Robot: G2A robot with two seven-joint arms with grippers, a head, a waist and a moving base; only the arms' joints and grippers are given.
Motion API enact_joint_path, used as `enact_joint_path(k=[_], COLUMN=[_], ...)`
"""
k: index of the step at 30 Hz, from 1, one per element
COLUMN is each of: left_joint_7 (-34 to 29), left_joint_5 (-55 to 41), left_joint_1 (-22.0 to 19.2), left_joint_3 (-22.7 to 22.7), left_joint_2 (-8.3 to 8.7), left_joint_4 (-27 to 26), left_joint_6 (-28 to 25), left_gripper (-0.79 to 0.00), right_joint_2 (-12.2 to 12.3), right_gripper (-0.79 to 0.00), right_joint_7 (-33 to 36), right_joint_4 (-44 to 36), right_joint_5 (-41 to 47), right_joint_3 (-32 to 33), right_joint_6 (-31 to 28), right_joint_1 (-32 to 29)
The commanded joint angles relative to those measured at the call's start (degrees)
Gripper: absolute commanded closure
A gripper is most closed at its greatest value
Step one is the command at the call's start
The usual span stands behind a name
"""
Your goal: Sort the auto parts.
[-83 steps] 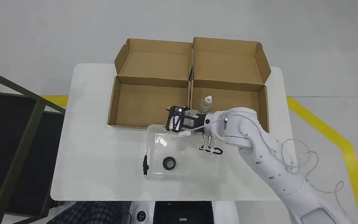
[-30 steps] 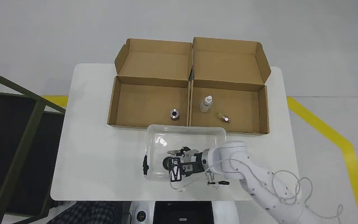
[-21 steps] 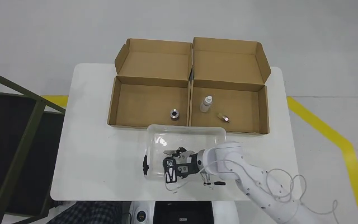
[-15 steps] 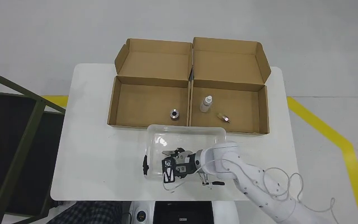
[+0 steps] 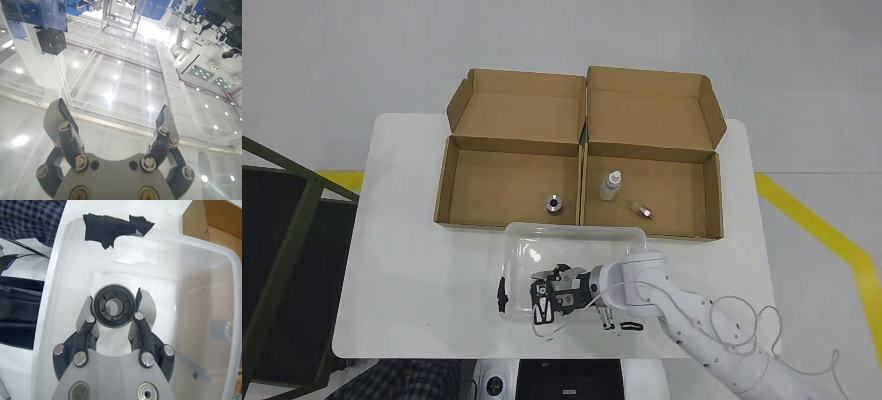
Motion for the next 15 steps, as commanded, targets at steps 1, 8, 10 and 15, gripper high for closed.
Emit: enact_joint_path(k=[1, 8, 10, 15], left_joint_7=[0.00, 0.00, 0.00, 0.00], left_joint_5=[0.00, 0.00, 0.00, 0.00], left_joint_1=[0.00, 0.00, 0.00, 0.00], left_joint_3=[0.00, 0.00, 0.00, 0.00], left_joint_2=[0.00, 0.00, 0.00, 0.00], left_joint_4=[0.00, 0.00, 0.00, 0.00], left_joint_6=[0.00, 0.00, 0.00, 0.00], left_gripper=[-0.785, -0.785, -0.785, -0.785], right_joint_2=[0.02, 0.51, 0.78, 1.53], right_gripper=[0.000, 0.000, 0.000, 0.000], right_joint_7=[-0.45, -1.42, -1.67, -2.00], right_joint_4=[-0.08, -1.57, -2.25, -4.86], right_joint_5=[0.42, 2.51, 3.33, 5.51], right_joint_3=[0.13, 2.45, 3.62, 6.88], right_joint_6=[-0.26, -1.01, -1.27, -1.86], right_joint_1=[0.03, -0.09, -0.29, -0.96])
